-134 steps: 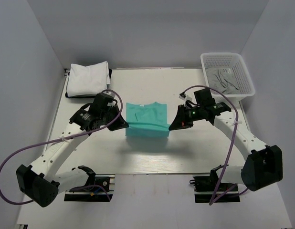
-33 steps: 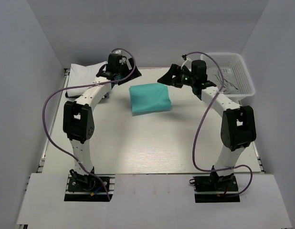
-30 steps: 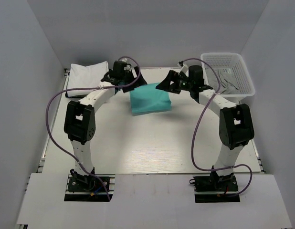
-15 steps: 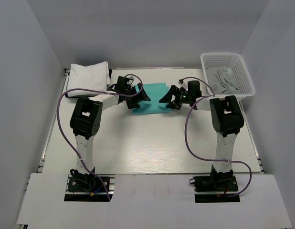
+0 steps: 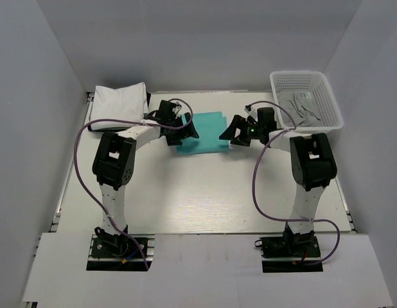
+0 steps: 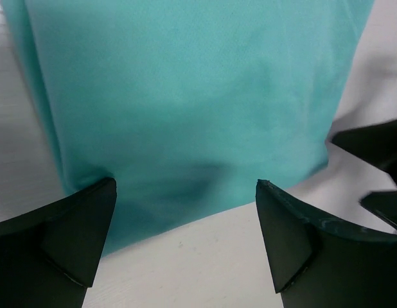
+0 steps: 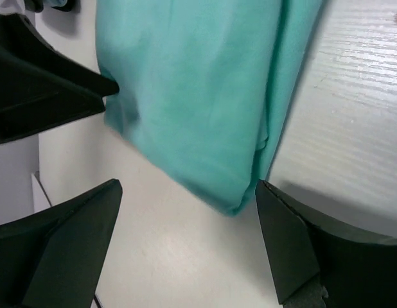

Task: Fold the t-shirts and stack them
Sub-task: Smooth out wrinkles on the folded tshirt, then put the neatly folded tshirt into the corner of the board with the left arm

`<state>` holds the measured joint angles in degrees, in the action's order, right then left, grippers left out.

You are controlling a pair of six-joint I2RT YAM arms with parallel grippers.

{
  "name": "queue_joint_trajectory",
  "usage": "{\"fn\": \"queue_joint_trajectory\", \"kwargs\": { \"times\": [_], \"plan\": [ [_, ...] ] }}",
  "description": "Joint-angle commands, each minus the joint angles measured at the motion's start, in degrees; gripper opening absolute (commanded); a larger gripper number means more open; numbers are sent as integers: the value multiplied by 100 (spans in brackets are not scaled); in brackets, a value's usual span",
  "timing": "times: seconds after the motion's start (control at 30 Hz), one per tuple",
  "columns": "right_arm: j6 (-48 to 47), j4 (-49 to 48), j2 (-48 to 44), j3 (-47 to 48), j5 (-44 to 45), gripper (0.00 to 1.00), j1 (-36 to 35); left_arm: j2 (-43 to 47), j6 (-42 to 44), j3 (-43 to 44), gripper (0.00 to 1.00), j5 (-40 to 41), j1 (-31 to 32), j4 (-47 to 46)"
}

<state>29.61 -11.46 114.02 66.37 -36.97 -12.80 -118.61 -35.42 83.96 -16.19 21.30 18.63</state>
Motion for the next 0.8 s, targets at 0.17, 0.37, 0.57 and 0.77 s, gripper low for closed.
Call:
{"fn": "queue_joint_trajectory", "kwargs": {
  "times": [0.17,0.37,0.57,0.77],
  "plan": [
    [-939,514,-1600,-343,366,90,-144,638,527,568,100,1108,6,842],
    [-1009,619,-1979,-564,550,90,-153,-241,632,1517,100,1750,-12,1485],
    [-1009,707,-2155,-581,577,90,-144,-1076,633,2405,100,1803,-82,2056],
    [-1018,760,-2305,-581,779,90,-126,-1261,633,2405,92,1979,-21,2057]
  ]
}}
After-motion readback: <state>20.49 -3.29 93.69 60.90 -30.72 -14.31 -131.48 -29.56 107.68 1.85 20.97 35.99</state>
